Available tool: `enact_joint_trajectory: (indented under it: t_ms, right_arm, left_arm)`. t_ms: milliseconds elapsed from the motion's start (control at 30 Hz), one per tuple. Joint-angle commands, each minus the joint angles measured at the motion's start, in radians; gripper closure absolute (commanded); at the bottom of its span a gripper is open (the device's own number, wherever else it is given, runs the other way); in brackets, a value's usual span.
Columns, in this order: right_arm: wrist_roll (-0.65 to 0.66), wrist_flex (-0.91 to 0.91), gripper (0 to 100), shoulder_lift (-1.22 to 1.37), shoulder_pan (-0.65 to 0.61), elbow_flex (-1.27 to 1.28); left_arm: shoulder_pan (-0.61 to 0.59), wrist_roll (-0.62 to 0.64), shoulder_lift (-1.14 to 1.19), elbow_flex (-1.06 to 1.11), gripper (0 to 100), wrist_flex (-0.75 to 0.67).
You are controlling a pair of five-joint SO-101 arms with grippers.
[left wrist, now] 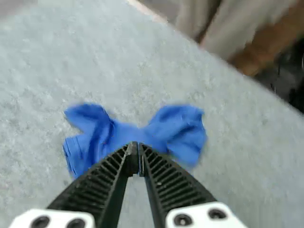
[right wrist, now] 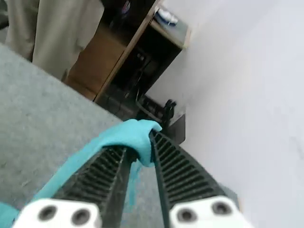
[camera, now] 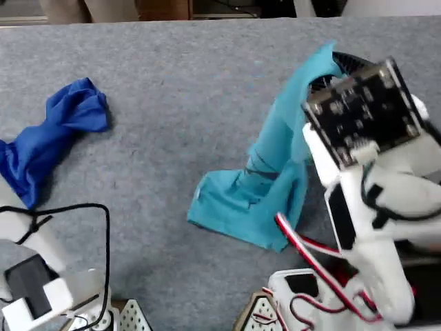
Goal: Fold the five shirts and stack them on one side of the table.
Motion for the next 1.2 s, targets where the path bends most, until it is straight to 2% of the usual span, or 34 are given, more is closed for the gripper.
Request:
enact_joint_trajectory:
  t_ms: [0,133,233,367,500,667,933,1033,1167]
  right_arm:
    - [0.035,-0.008,99.4,0.018,0.01,0.077]
    - [0.124,-0.04,99.4,0.068,0.013,0.223]
    - [0.163,-0.117,99.4,0.11,0.087,0.348]
    - [0.218,-0.298,99.4,0.17,0.179,0.53]
    - [0.281,-0.499,99.4,0.248,0.206,0.72]
    - [0.305,-0.707,99.4,0.351,0.208,0.881]
    - [0.287,-0.812,99.4,0.484,0.285,0.967]
    - [0.21,-0.858,99.4,0.518,0.332,0.995]
    - [0.17,-0.891,99.4,0.552,0.355,1.015]
  left_arm:
    - [0.127,-0.009,-0.038,0.201,98,0.015]
    - [0.319,-0.06,-0.047,0.433,98,0.012]
    - [0.488,-0.13,-0.051,0.568,98,0.012]
    - [0.707,-0.175,-0.082,0.706,98,0.012]
    - [0.876,-0.189,-0.131,0.804,98,0.012]
    - [0.948,-0.18,-0.165,0.885,98,0.0]
    - [1.123,-0.167,-0.162,1.091,97,-0.224]
    - [1.172,-0.041,-0.162,1.169,88,-0.319]
    - [1.174,0.091,-0.162,1.246,78,-0.443]
